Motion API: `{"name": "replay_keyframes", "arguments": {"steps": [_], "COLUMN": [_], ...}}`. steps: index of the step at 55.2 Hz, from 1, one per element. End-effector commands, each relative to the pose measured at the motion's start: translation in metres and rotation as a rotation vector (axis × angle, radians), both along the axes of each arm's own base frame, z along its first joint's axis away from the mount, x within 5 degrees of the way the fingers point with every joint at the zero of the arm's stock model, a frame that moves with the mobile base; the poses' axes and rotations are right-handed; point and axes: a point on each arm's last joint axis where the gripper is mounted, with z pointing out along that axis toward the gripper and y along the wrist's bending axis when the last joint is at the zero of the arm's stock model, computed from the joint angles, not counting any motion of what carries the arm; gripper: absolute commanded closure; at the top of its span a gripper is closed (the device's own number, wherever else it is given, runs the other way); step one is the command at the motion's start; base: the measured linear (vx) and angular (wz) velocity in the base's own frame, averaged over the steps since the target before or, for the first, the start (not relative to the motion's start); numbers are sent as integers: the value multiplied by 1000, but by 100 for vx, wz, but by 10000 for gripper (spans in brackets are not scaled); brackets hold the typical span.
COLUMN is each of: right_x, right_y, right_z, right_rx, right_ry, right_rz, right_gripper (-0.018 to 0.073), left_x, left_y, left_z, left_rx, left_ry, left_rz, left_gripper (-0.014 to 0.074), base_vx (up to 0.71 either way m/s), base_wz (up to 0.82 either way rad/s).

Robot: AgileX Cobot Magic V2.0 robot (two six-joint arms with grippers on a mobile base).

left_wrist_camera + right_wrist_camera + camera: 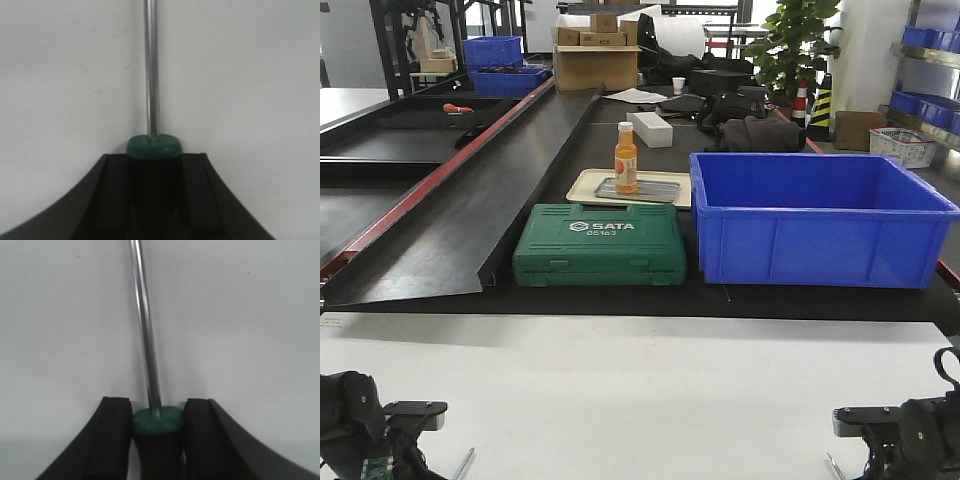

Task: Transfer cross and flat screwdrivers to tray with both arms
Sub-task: 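Lift both screwdrivers upright off the table with both grippers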

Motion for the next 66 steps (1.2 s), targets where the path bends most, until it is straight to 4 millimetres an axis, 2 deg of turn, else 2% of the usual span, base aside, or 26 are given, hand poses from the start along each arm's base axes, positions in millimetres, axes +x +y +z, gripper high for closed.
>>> {"name": "replay_keyframes", "arguments": {"steps": [1,11,17,22,29,35,47,54,66], "right_x": [-6,-6,-5,-2,4,5,-12,-25,-52], "right_y": [-3,-4,-3,-2,-2,-1,0,2,4], "right_z": [3,3,8,21,56,94,164,201,267], "right_rx": [-23,-24,-13,-4,2,13,27,61,83], "right_ry": [56,63,58,21,-111,-241,-468,-627,-912], "right_rz": [15,15,-1,-10,-11,-15,-17,-28,2], "right_gripper": [433,569,573,571,571,570,570,570,568], "left_x": [3,3,4,5,11,15,10,-4,-35], "left_y": [-3,-3,-3,-3,-3,-2,-1,1,7], "left_z": [16,16,16,18,34,63,145,195,263], "left_rx": [-20,-20,-19,-18,-19,-25,-77,-117,-148], "left_ry": [-41,-43,-53,-75,-160,-281,-579,-753,-1035], "left_rz": [10,11,13,16,25,38,86,119,159], "left_gripper": [594,594,594,594,594,594,594,594,594], "base_vx": [0,0,0,0,0,0,0,0,0], "base_wz": [0,0,0,0,0,0,0,0,0]}}
